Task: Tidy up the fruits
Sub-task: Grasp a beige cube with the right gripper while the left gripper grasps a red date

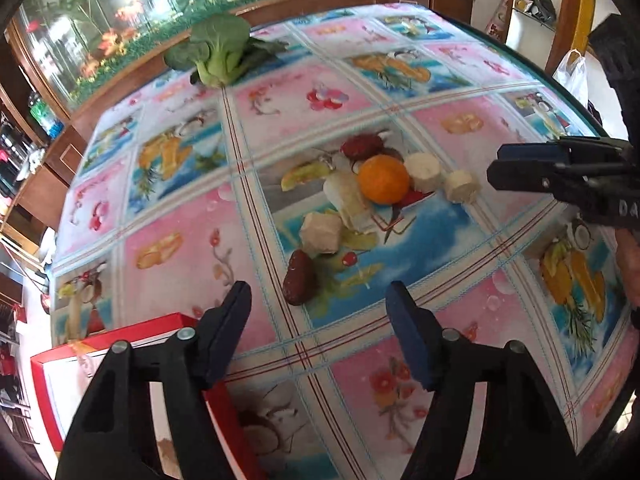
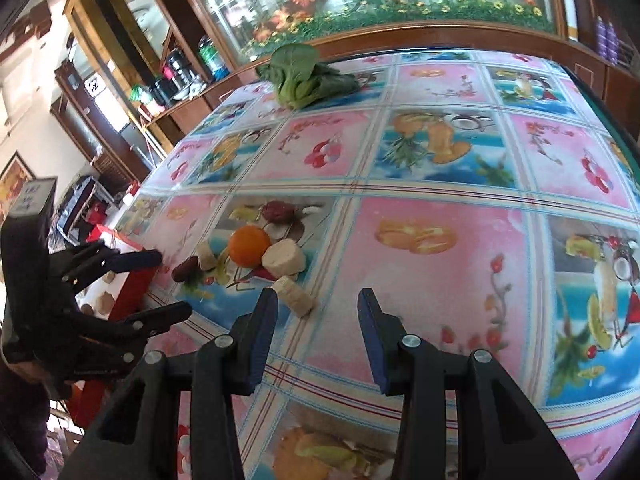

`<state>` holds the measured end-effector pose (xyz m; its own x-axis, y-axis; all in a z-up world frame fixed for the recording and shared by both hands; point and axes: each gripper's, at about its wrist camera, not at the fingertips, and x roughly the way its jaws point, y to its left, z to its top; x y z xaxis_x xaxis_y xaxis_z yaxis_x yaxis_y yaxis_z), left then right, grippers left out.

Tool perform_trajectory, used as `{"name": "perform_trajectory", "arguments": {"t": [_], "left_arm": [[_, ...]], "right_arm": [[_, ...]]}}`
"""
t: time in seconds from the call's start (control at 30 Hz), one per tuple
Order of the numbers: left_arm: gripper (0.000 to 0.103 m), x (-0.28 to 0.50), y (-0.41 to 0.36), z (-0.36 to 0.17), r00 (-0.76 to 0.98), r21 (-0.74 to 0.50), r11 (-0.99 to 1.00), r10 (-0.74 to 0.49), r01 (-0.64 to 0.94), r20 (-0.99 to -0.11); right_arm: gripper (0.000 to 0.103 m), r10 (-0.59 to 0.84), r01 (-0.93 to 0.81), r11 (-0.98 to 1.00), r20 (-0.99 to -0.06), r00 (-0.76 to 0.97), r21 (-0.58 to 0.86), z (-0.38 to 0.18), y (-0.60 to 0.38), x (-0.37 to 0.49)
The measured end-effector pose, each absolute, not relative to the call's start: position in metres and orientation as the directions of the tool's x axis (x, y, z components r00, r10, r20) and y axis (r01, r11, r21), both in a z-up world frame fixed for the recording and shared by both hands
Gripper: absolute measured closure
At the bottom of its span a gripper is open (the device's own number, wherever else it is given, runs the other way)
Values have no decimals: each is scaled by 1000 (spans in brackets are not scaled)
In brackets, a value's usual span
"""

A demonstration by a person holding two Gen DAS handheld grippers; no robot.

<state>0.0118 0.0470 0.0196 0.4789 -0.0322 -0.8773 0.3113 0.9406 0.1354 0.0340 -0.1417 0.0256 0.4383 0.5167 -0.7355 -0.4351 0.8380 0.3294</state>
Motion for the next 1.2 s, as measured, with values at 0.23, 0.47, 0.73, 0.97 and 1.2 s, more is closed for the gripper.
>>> {"name": "perform_trajectory", "arguments": {"t": [0.23, 0.47, 0.73, 0.97, 1.2], "left_arm": [[42, 22, 56, 11, 432, 26, 952, -114, 305, -895], [53, 27, 63, 12, 432, -15, 960, -140, 281, -891], [63, 31, 60, 12, 448, -1, 963, -127, 270, -885], [83, 26, 56, 13, 450, -5, 962, -132, 272, -883], [83, 8, 54, 17, 463, -42, 973, -147, 229, -874]], "right_arm": [[62, 518, -444, 836, -733, 440, 324, 20, -130, 39], [62, 516, -481, 826, -738, 435, 294, 19, -116, 36], [63, 508, -504, 823, -735, 450, 260, 18, -110, 31], [85, 501, -521, 819, -740, 448, 240, 20, -106, 28], [90, 504, -516, 825, -717, 483, 232, 26, -110, 24]]}}
